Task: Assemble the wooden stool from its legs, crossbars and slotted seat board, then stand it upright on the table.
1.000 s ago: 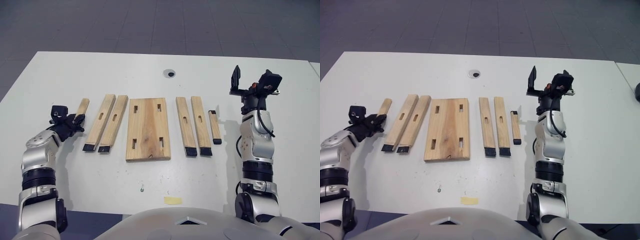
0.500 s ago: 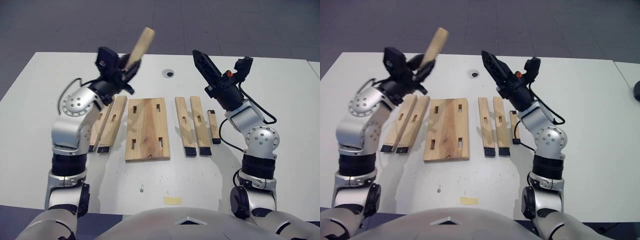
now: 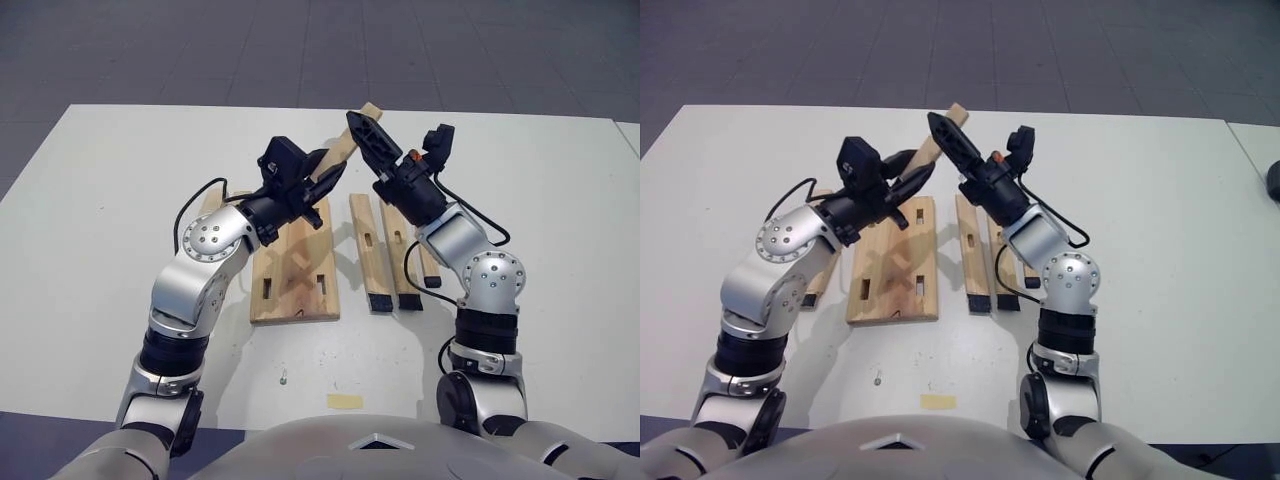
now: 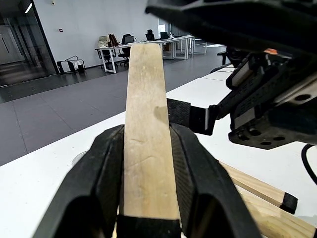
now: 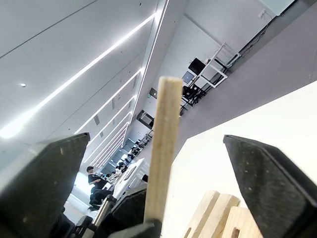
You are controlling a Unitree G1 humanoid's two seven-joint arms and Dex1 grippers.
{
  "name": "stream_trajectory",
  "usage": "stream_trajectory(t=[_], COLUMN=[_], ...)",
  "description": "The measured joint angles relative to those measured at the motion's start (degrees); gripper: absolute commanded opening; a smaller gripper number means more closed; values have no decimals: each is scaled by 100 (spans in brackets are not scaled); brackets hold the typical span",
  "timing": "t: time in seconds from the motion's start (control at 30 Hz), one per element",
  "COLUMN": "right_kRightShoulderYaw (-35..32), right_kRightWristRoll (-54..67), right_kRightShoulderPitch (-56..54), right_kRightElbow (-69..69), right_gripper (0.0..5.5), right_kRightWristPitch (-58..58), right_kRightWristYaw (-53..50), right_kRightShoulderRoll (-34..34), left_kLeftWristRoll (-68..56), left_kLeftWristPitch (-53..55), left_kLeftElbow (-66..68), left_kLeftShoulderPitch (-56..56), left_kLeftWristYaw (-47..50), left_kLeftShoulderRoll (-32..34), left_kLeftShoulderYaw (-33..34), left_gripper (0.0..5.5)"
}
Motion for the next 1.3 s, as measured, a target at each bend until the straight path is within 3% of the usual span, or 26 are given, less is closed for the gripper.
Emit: stream_trajectory(t=[0.57,0.8,1.0,1.13,1.3], right_kRightShoulderYaw=[-91,-140,-139,-215,-594], right_kRightWristRoll=[207,215,253,140,-484], right_kRightShoulderPitch=[184,282,309,307,629], right_kRightElbow=[-134,-160,-227,-217,-220], right_gripper=[184,51,41,41,41], right_kRightWristPitch=[51,37,34,-169,-777], right_kRightWristYaw=[-206,-277,-302,-350,-630], right_kRightShoulderRoll=[0,-17,-4,7,-151], left_kLeftWristRoll=[431,616,656,573,-413], left_kLeftWristPitch=[-133,-193,-211,-160,338], left_kLeftElbow=[-216,-245,-252,-263,-425], left_kLeftShoulderPitch=[117,202,212,214,178], left_kLeftWristYaw=[-188,-196,-211,-226,-81], left_kLeftShoulderRoll=[191,183,173,157,24], left_kLeftShoulderYaw=[-246,-314,-342,-304,862], left_gripper=[130,130,130,217,292])
